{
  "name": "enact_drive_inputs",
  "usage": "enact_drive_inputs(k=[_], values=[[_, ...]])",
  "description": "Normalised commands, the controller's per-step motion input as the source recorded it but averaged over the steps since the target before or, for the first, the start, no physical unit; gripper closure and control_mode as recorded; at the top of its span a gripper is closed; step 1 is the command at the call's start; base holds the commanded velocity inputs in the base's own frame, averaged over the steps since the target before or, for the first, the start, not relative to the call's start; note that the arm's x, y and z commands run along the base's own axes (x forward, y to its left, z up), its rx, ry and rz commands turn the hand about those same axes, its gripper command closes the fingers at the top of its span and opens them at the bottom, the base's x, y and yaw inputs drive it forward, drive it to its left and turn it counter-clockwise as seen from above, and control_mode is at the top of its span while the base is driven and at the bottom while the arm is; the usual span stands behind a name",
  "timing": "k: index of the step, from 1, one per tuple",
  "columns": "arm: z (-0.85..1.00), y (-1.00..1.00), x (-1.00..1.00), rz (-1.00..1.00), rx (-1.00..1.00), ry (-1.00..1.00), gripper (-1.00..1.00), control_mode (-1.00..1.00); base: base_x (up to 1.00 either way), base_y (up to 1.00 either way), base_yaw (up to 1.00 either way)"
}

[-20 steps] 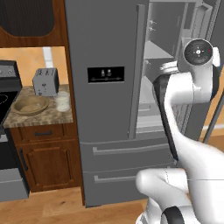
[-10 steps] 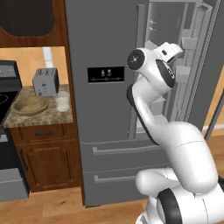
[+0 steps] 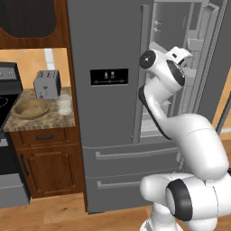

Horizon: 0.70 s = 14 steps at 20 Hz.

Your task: Grab a lemon wedge from the fridge and one ice cube from the ice bowl, and put them in the glass of lemonade.

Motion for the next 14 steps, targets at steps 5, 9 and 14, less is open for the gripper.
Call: enact_drive_inputs(k=[5, 9, 14], values=[[-0.42, -0.27, 0.35, -0.05, -0.02, 0.26, -1.0, -1.0, 0.0, 0.0, 0.0], [-0.43, -0.45, 0.11, -0.07, 0.0, 0.05, -1.0, -1.0, 0.0, 0.0, 0.0], [-0.28, -0.73, 0.0, -0.13, 0.0, 0.0, -1.0, -1.0, 0.0, 0.0, 0.0]])
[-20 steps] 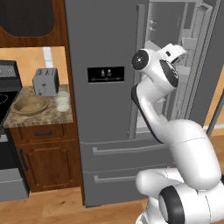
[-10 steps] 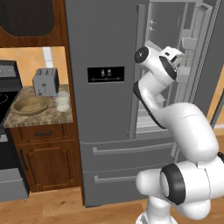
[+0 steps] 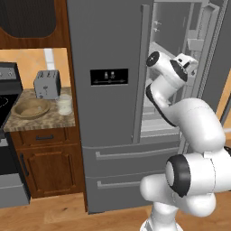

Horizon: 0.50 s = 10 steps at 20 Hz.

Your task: Grab a lemon wedge from the fridge and one ice cube from the ice bowl, and put them in the glass of lemonade.

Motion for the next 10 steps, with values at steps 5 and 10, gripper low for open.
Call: enact_drive_inputs(k=[5, 10], values=[[-0.1, -0.96, -0.1, -0.17, 0.0, 0.01, -1.0, -1.0, 0.0, 0.0, 0.0], [-0.01, -0.99, -0.34, -0.19, 0.0, 0.0, -1.0, -1.0, 0.0, 0.0, 0.0]])
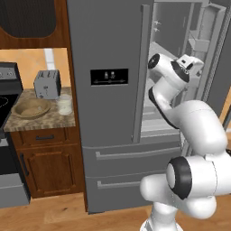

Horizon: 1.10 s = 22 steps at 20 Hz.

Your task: Grab a lemon wedge from the fridge and one ice cube from the ice bowl, and put them in the glass of lemonade.

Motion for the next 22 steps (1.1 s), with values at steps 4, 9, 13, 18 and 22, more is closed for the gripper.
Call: enact_drive_inputs(k=[4, 9, 13, 18, 22], values=[[0.0, -1.0, -0.56, -0.24, 0.01, 0.0, -1.0, -1.0, 0.0, 0.0, 0.0], [0.01, -0.99, -0.81, -0.29, 0.1, 0.02, -1.0, -1.0, 0.0, 0.0, 0.0], [0.24, -0.77, -0.18, -0.33, 0.09, 0.21, -1.0, -1.0, 0.0, 0.0, 0.0], [0.94, 0.1, 0.0, -0.24, 0.13, 0.11, -1.0, -1.0, 0.0, 0.0, 0.0], [1.0, 0.8, 0.0, -0.27, 0.09, 0.03, -1.0, -1.0, 0.0, 0.0, 0.0]])
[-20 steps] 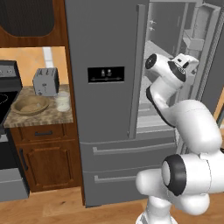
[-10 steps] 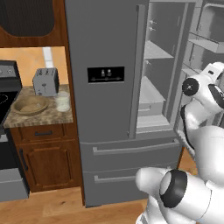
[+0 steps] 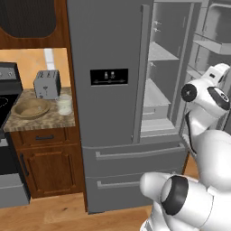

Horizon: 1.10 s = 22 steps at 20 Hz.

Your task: Grab a lemon wedge from the fridge and one ice cube from the ice bowl, and put them in the glass of lemonade.

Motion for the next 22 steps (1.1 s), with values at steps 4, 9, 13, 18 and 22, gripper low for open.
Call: enact_drive_inputs(k=[4, 9, 13, 18, 22], values=[[1.0, 0.69, 0.0, -0.31, 0.08, 0.03, -1.0, -1.0, 0.0, 0.0, 0.0], [0.73, -0.09, -0.01, -0.33, 0.15, 0.26, -1.0, -1.0, 0.0, 0.0, 0.0], [0.34, -0.14, 0.0, -0.45, 0.09, 0.48, -1.0, -1.0, 0.0, 0.0, 0.0], [0.8, 0.32, -0.18, -0.24, 0.03, 0.08, -1.0, -1.0, 0.0, 0.0, 0.0], [0.16, 0.37, -0.67, -0.01, 0.05, -0.02, -1.0, -1.0, 0.0, 0.0, 0.0]])
